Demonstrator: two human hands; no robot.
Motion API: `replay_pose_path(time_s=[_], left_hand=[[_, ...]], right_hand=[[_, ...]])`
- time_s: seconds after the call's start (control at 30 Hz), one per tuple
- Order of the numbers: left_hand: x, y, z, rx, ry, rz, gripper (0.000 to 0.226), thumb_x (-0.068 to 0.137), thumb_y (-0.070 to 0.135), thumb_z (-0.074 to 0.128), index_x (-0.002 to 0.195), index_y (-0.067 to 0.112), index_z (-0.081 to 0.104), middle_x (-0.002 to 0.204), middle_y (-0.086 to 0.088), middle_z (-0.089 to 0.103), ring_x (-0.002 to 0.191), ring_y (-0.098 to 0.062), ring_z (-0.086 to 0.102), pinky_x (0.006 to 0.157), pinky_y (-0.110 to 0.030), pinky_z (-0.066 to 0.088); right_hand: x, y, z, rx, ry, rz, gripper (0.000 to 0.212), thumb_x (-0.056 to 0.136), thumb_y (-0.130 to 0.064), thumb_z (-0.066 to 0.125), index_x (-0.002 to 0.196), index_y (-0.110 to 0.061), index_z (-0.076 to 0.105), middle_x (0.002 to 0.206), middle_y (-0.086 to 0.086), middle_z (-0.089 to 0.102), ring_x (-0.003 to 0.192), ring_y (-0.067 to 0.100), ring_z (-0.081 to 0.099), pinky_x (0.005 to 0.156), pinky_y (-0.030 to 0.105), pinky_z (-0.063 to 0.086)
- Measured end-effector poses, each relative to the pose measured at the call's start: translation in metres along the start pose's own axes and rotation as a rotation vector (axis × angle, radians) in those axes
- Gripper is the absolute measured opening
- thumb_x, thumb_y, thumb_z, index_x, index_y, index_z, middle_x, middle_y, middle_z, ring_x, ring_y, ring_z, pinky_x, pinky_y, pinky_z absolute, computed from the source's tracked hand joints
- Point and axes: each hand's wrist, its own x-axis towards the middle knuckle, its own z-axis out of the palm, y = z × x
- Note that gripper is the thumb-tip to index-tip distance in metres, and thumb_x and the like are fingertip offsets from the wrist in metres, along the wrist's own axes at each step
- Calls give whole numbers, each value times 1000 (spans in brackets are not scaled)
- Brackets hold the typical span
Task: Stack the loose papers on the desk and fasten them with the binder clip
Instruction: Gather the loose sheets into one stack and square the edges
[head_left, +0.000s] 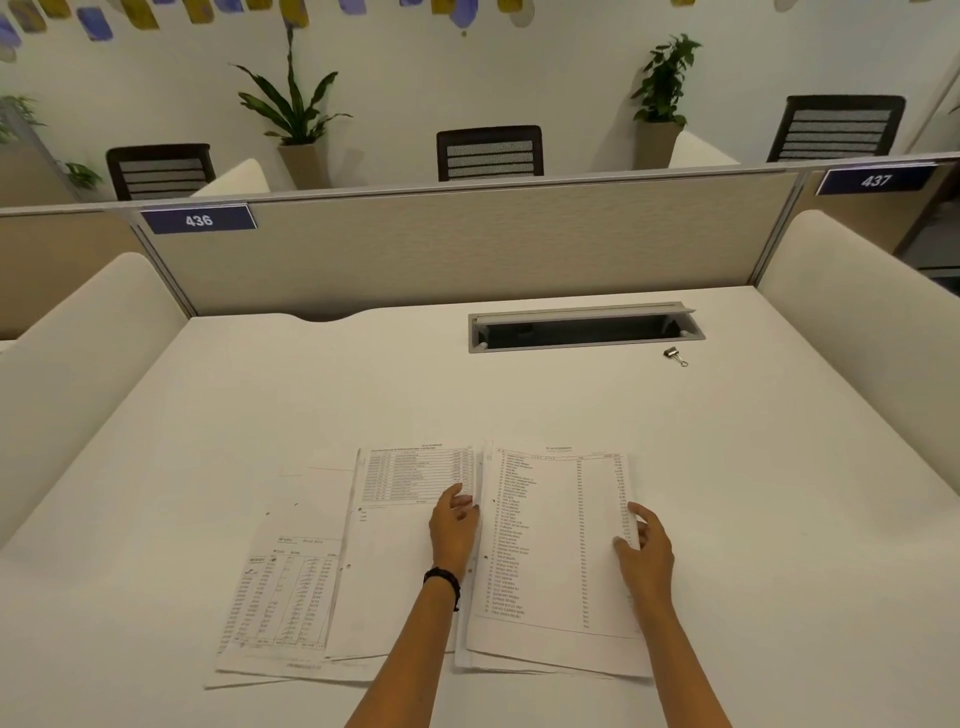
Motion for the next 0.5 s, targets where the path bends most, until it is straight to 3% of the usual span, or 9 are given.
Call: replay_pose_path(time_s=[0.07, 0.17, 0.23, 0.33, 0.5], left_hand=[[2, -1, 1, 9, 50, -14, 29, 84, -4, 58, 112, 3, 57, 97, -12, 59, 91, -21, 54, 89, -30, 47], [2, 1, 0, 32, 22, 12, 12, 84, 1, 61, 79, 12, 58, 80, -6, 55, 79, -20, 50, 68, -21, 43], [-1, 1, -1, 29, -47, 1, 5, 86, 8, 61, 91, 10, 62, 88, -8, 63, 82, -24, 58, 71, -27, 51], [-7, 2, 1, 34, -154, -19, 32, 88, 11, 60, 120, 9, 54, 112, -9, 62, 100, -26, 61, 91, -42, 52], [-12, 20, 7, -5, -184, 70, 33, 90, 10, 57, 122, 12, 53, 118, -8, 61, 105, -24, 59, 94, -40, 50]], right_hand=[[-2, -3, 1, 31, -1, 10, 49, 84, 10, 52, 128, -10, 46, 107, 16, 59, 91, 25, 55, 76, 31, 45], [-3, -3, 4, 65, -10, 43, 54, 85, 7, 53, 134, -11, 40, 111, 15, 56, 95, 24, 54, 84, 34, 46], [-2, -1, 5, 56, -26, 70, 50, 86, 5, 54, 133, -7, 42, 119, 16, 56, 101, 26, 55, 90, 35, 45], [-3, -1, 7, 35, -74, 73, 43, 86, 4, 54, 128, -3, 48, 123, 18, 58, 104, 27, 57, 94, 37, 46], [-4, -11, 7, 70, -81, 85, 44, 86, 1, 55, 129, -7, 47, 123, 18, 57, 102, 28, 56, 87, 36, 48]])
